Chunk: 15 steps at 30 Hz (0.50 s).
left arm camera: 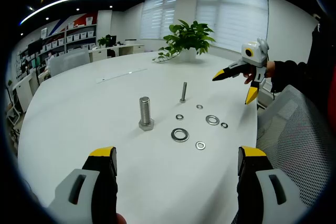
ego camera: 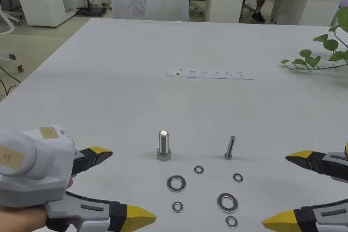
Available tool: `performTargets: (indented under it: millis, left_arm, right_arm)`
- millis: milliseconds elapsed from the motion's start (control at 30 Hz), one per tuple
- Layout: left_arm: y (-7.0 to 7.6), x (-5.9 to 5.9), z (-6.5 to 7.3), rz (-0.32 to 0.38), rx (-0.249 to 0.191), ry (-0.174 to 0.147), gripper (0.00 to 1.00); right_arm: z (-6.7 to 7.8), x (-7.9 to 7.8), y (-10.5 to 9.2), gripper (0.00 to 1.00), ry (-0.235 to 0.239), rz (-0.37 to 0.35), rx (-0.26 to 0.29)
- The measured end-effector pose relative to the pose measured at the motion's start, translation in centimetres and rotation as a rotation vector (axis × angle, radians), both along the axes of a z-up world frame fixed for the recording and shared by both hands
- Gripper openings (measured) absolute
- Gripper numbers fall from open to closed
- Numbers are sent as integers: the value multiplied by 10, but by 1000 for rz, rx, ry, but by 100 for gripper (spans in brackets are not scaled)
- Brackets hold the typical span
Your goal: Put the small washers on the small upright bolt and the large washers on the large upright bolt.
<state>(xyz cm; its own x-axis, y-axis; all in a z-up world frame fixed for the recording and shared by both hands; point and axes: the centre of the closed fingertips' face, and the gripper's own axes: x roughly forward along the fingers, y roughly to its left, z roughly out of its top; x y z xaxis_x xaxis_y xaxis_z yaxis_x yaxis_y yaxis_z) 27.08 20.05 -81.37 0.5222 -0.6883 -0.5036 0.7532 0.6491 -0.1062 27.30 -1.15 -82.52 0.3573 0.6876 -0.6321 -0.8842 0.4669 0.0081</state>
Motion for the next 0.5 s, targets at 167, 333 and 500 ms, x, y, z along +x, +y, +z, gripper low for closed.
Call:
performTargets:
  millis: [167, 333, 500]
  left_arm:
    - [-1, -2, -1, -6, 4, 5, 95]
    - [-2, -3, -2, -9, 2, 7, 95]
    - [-5, -5, -5, -22, 9, 17, 95]
  right_arm:
    - [-4, -5, 0, 91, 9, 3, -5]
    - [-6, -9, 1, 90, 9, 6, -9]
    - [-14, -13, 0, 90, 22, 11, -22]
